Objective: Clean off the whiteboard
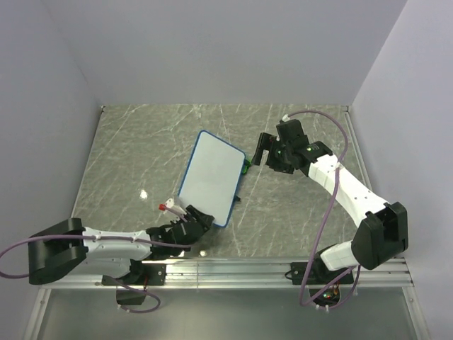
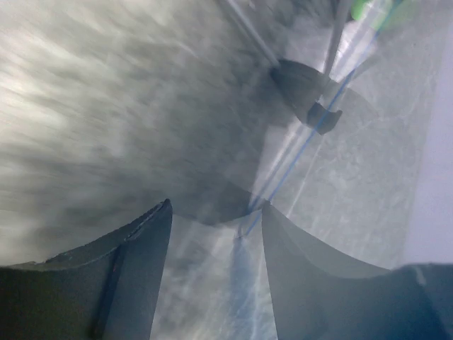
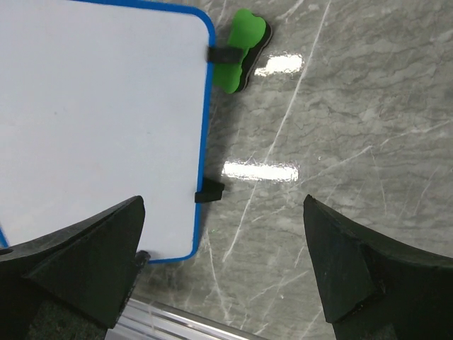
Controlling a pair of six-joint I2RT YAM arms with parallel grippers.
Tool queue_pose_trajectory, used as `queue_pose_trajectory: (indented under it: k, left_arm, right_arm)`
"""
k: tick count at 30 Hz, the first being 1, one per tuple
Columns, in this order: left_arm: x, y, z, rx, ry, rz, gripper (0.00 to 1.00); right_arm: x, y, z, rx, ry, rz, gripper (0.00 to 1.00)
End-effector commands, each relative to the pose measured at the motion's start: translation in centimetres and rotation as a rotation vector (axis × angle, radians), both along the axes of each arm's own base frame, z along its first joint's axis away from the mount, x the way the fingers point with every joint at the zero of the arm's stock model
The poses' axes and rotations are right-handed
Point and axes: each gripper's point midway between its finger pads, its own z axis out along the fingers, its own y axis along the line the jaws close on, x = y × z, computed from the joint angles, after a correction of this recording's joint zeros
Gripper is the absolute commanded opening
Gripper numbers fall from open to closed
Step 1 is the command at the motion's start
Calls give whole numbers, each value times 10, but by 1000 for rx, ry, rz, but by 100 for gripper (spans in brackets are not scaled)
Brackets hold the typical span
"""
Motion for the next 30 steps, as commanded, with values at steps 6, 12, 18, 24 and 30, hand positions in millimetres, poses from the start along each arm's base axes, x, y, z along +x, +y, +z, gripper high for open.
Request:
queue_pose_trajectory:
  k: [6, 12, 18, 24, 30]
  left_arm:
    - [20, 85, 15, 383, -90, 130, 61]
    - [56, 85, 52, 344, -179, 149, 61]
    - [68, 69, 55, 342, -197, 81, 59]
    - [78, 66, 122, 324, -316, 81, 59]
    - [73, 73, 183, 358, -398, 10, 59]
  right_arm:
    - [3, 5, 19, 17, -54, 19, 100]
    - [2, 4, 19, 13, -50, 19, 100]
    - [2, 2, 23, -1, -59, 19, 100]
    - [3, -5, 35, -18, -101, 7, 100]
    - [12, -12, 72, -10, -230, -23, 100]
